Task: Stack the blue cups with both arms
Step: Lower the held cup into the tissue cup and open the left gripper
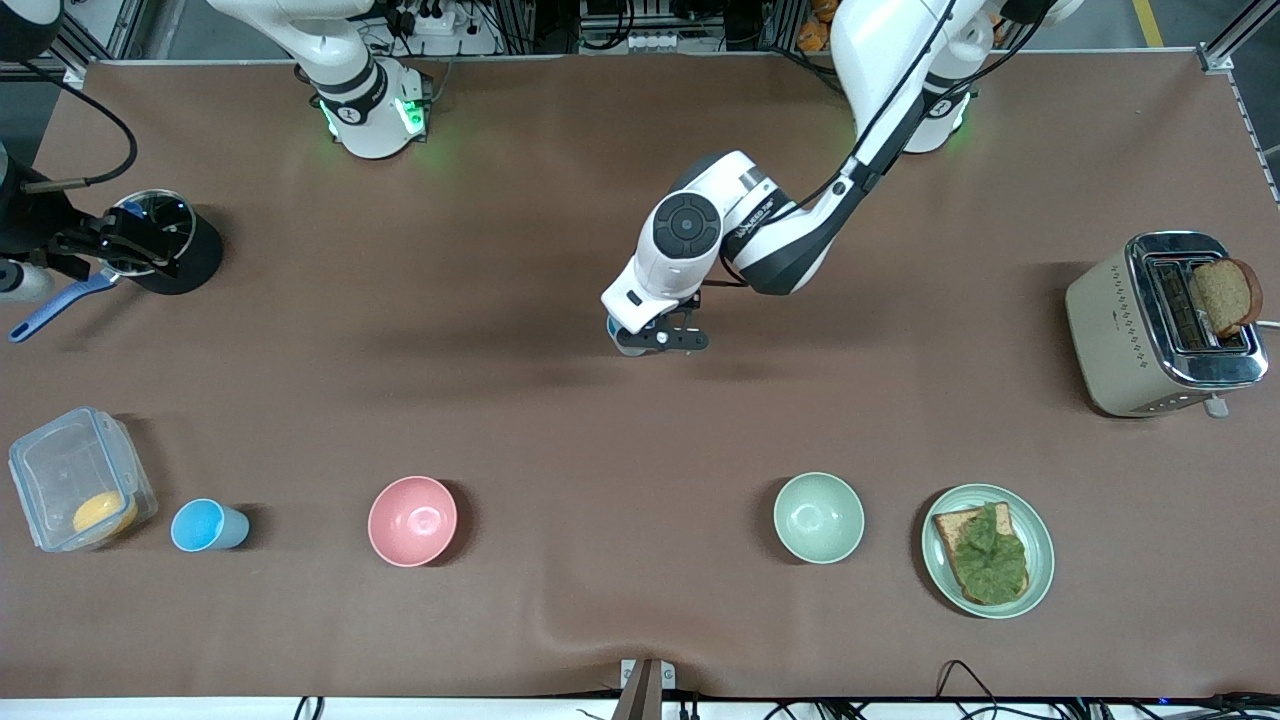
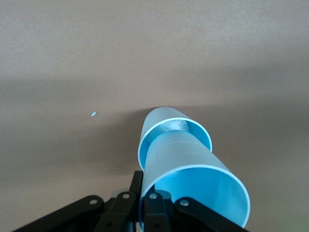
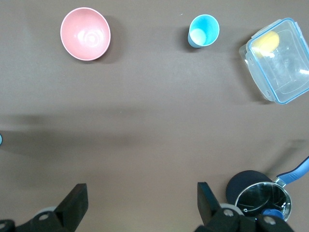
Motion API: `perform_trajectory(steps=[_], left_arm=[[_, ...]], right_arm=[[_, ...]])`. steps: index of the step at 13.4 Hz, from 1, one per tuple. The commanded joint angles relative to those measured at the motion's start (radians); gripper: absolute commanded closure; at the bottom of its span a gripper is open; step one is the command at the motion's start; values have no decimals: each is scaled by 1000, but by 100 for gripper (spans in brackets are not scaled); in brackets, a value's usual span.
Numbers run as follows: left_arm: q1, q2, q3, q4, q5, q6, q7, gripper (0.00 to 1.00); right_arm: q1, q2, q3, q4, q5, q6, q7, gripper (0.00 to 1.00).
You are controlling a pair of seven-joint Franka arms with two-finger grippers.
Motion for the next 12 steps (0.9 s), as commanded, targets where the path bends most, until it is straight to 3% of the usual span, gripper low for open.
perform_trajectory(steps=[1,2,4,7,12], left_arm=[[-1,2,-4,4,28,8,12,49],[-1,-4,-4,7,28,8,10,0],[2,-15,-4,14,26,8,0,0],[34,-116,5,12,26,-35,4,0],[241,-340,4,30,17,-246,50,0]], right_arm=[[-22,11,15,9,-6,-3,-2,0],[-22,11,15,9,-7,-3,0,0],[-20,11,15,6,-4,-3,0,0],[-22,11,15,4,-3,-5,0,0],[-20,10,17,6,0,-8,1,0]])
